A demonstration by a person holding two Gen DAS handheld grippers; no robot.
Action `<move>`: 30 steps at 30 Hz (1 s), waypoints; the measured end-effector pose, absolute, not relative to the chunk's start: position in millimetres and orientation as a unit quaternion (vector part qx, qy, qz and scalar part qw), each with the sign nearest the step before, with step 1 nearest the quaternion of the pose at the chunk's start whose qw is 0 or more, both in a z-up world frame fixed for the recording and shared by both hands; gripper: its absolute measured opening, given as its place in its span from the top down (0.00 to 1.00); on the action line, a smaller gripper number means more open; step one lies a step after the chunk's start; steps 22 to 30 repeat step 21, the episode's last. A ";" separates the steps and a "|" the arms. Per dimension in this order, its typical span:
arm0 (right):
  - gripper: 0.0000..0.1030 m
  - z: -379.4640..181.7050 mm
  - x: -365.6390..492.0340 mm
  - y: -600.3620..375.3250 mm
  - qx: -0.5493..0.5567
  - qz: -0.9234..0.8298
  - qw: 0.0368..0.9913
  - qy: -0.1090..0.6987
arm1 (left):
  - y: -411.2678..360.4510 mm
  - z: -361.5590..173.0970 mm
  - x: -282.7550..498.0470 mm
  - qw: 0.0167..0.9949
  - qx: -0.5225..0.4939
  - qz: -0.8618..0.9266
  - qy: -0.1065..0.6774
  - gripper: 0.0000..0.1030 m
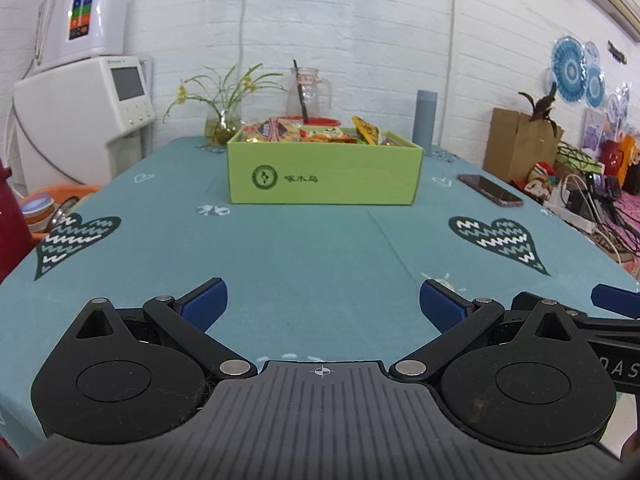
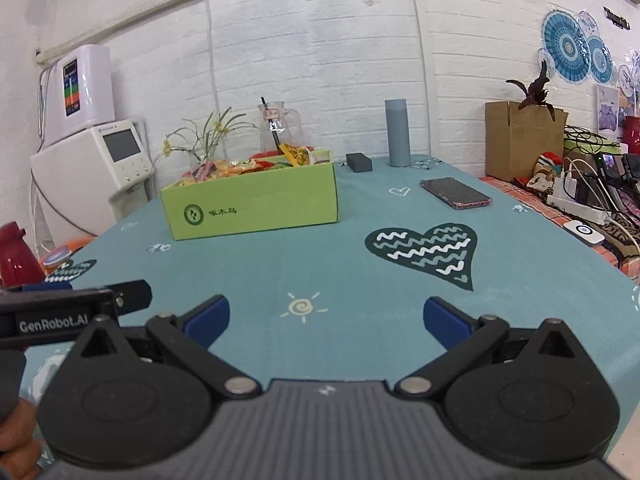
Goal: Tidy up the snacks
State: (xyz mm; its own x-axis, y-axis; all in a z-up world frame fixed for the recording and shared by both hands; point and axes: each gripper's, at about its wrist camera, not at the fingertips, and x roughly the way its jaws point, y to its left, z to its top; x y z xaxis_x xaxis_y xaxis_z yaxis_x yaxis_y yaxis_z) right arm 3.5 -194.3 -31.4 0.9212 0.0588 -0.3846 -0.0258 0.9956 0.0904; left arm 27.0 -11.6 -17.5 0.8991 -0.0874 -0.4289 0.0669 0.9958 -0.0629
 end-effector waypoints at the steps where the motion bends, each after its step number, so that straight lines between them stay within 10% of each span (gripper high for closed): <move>1: 0.00 -35.5 -2.8 -195.1 0.045 0.014 0.978 0.203 | -14.1 -18.7 21.1 0.974 -0.020 -0.042 0.221 0.11; 30: 0.00 -39.0 -57.3 -227.3 0.075 -0.004 0.984 0.161 | -26.4 -22.9 -35.2 0.980 -0.010 -0.045 0.192 0.10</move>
